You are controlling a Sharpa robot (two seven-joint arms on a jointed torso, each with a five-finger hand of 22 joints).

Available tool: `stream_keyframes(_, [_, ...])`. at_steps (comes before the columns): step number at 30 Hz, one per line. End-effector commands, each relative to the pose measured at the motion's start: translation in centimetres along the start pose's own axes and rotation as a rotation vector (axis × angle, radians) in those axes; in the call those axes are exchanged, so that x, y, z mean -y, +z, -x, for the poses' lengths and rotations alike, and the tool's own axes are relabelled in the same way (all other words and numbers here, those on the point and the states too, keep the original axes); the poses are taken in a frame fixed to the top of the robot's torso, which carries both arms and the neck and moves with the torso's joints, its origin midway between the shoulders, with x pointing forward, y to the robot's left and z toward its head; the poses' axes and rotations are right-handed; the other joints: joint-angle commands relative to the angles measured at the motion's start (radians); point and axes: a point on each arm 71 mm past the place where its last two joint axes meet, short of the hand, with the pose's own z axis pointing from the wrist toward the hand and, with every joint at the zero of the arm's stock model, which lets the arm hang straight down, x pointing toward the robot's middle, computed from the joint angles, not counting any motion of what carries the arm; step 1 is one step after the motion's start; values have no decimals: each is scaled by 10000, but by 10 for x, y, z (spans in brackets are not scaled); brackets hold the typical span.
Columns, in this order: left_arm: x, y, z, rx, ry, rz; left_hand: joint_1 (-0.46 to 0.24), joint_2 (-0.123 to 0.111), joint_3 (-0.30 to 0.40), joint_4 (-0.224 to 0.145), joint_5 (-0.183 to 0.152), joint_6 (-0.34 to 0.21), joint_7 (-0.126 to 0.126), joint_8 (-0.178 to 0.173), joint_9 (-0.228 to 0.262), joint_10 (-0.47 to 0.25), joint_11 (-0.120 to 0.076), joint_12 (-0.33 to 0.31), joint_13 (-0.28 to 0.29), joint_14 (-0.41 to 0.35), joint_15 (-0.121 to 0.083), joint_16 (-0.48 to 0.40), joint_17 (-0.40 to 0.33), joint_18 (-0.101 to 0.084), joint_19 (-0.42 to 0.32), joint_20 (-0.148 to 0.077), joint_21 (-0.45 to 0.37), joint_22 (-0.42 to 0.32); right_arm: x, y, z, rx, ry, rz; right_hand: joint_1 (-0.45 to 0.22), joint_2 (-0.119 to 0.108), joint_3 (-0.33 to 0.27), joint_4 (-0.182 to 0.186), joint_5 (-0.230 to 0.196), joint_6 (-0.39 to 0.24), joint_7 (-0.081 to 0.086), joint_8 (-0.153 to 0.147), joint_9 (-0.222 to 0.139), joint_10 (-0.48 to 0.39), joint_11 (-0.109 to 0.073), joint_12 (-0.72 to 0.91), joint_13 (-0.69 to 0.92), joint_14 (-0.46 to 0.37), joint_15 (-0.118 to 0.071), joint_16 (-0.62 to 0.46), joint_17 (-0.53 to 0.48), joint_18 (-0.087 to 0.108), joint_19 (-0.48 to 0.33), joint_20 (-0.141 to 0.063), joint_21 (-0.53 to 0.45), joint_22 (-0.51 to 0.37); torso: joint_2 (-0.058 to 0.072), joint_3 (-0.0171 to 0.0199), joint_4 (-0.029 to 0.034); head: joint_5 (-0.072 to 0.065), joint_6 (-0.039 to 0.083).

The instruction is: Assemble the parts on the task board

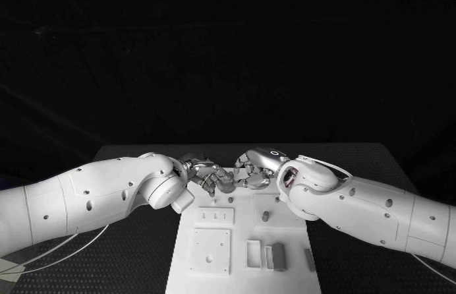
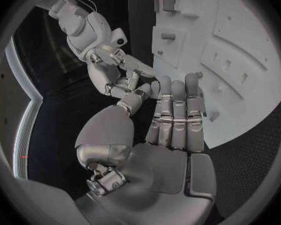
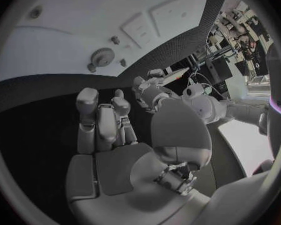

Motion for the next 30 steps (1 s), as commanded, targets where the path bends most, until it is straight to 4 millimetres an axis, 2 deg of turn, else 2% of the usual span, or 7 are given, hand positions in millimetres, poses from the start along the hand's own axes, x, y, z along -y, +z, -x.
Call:
stream_keyframes(1, [0,0,0,-95,194,19,-77,35,82,-1,104,436,-357,41,383,101,-34,62,27,58,-66,97,2,141,73,-2,58,50,6,-3,4,481,184,-26,-9,-121,6,86,16,-63,3,-46,-11,-44,16,-43,-15,-99,3,-73,-18,855,32,-70,-62,101,-6,8,-6,18,-11])
stream_keyframes(8, [-3,-1,3,90,1119,57,-159,-20,117,-1,532,568,-424,98,523,214,-112,241,171,140,-154,349,-2,142,199,-84,162,279,24,-8,7,558,80,-435,29,-156,33,111,17,-68,8,-53,-8,-51,22,-46,-19,-112,9,-84,-40,855,36,-78,-73,101,-15,23,-26,78,-42])
stream_keyframes(12, [-6,-1,4,203,1599,410,-230,-66,101,2,976,713,-505,210,687,336,-206,500,351,244,-269,674,55,152,367,-182,322,514,39,-11,10,759,125,-795,35,-152,45,139,15,-54,9,-47,-2,-54,23,-47,-22,-119,11,-91,-52,855,38,-80,-79,101,-15,23,-36,100,-38])
stream_keyframes(15, [-10,-1,2,105,2274,711,-317,-97,81,6,1503,810,-596,405,952,380,-326,941,672,331,-429,1163,126,155,545,-322,570,857,49,-12,15,924,582,-1163,13,-152,49,199,14,-37,7,-41,6,-56,22,-51,-29,-136,10,-106,-85,855,42,-79,-88,101,-17,17,-35,90,-48])
stream_keyframes(19, [-17,0,-4,-232,3309,1422,-410,-107,118,3,1728,835,-673,627,1317,289,-418,1474,1010,347,-576,1633,13,133,647,-468,781,1231,58,-14,25,1213,966,-1430,15,-139,55,216,14,-34,6,-40,8,-59,20,-53,-31,-137,9,-109,-85,855,42,-80,-93,101,-12,8,-14,78,-54])
stream_keyframes(24, [-24,1,-8,-297,4729,1959,-462,-75,155,12,1747,782,-681,701,1520,181,-431,1694,1113,288,-600,1841,-101,102,632,-508,813,1386,60,-13,34,1567,1346,-1482,-22,-89,44,286,10,0,-3,-26,22,-62,11,-57,-39,-134,0,-114,-80,855,45,-82,-103,105,-1,-1,-14,85,-94])
stream_keyframes(30, [-29,5,-12,-26,5358,2421,-588,-46,176,28,1805,781,-772,942,2122,91,-531,2296,1339,227,-705,2471,-255,96,720,-616,993,1800,62,-13,36,1715,1641,-1587,-40,-64,28,320,10,-30,-4,-46,19,-57,9,-54,-43,-129,-5,-114,-74,855,51,-88,-107,110,6,-11,7,76,-169])
